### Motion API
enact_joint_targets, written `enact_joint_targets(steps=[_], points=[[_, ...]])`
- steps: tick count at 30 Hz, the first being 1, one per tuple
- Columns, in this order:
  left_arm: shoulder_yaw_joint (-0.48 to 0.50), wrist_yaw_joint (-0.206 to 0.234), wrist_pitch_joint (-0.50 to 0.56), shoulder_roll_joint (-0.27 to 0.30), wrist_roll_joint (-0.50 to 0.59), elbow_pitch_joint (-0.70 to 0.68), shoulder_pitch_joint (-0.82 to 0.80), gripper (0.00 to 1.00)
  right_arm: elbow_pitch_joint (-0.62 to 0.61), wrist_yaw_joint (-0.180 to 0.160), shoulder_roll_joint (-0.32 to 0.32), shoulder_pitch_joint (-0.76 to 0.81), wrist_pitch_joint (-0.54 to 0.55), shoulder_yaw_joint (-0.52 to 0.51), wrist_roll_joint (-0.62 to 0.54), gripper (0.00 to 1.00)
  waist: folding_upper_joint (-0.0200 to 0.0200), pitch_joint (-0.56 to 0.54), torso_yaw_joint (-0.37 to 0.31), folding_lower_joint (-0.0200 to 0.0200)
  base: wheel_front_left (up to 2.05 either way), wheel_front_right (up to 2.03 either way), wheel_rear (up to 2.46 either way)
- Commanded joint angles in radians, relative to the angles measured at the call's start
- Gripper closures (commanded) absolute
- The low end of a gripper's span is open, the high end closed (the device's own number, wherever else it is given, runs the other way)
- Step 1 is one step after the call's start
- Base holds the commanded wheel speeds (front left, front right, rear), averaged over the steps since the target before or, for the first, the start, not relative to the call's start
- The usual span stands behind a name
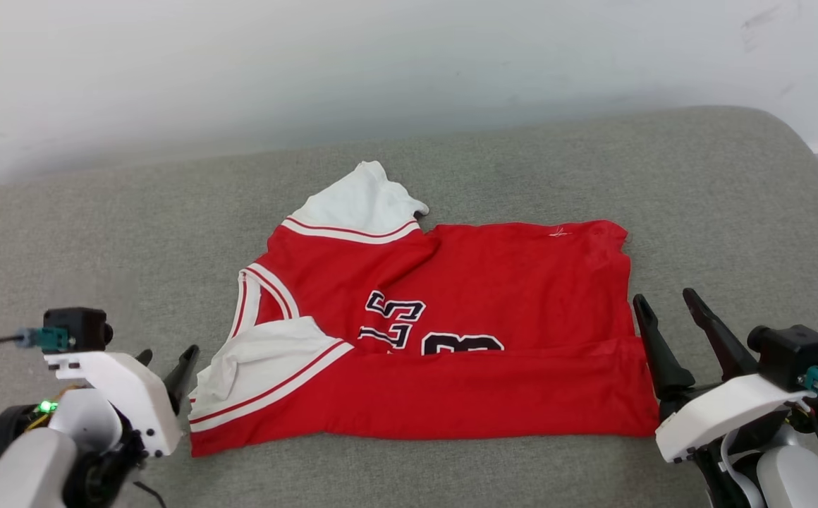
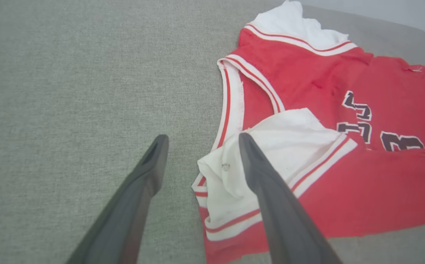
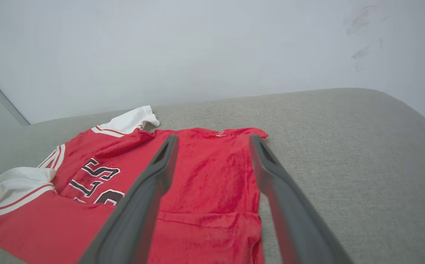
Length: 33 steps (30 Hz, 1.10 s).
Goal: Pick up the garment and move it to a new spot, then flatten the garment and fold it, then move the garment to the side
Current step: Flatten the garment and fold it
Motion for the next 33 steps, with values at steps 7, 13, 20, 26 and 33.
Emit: enact_joint_targets(steps=[7,13,20,26,33], points=[[-0.011,0.083,0.411,0.152,-0.115,-0.218,0.097,0.0,-0.112,0.0,0.038,0.046,0.022,-0.008,-0.036,0.0,0.0,0.042,-0.052,0.0,0.0,0.0,0.0],[-0.011,0.119,0.478,0.159,-0.152,-0.241,0.134,0.0,-0.122,0.0,0.052,0.038,0.026,-0.011,-0.038,0.0,0.0,0.089,-0.078,0.0,0.0,0.0,0.0],[-0.052,0.105,0.54,0.123,-0.195,-0.214,0.152,1.0,-0.109,0.0,0.048,0.031,0.035,-0.023,-0.028,0.0,0.0,0.116,-0.093,0.0,0.0,0.0,0.0],[-0.054,0.086,0.508,0.108,-0.188,-0.216,0.147,1.0,-0.113,0.0,0.026,0.041,0.082,-0.05,0.005,0.0,0.0,0.108,-0.086,0.0,0.0,0.0,0.0],[-0.007,0.086,0.38,0.121,-0.142,-0.267,0.132,1.0,-0.089,0.0,-0.038,0.046,0.319,-0.085,0.068,0.0,0.0,0.088,-0.07,0.0,0.0,0.0,0.0]])
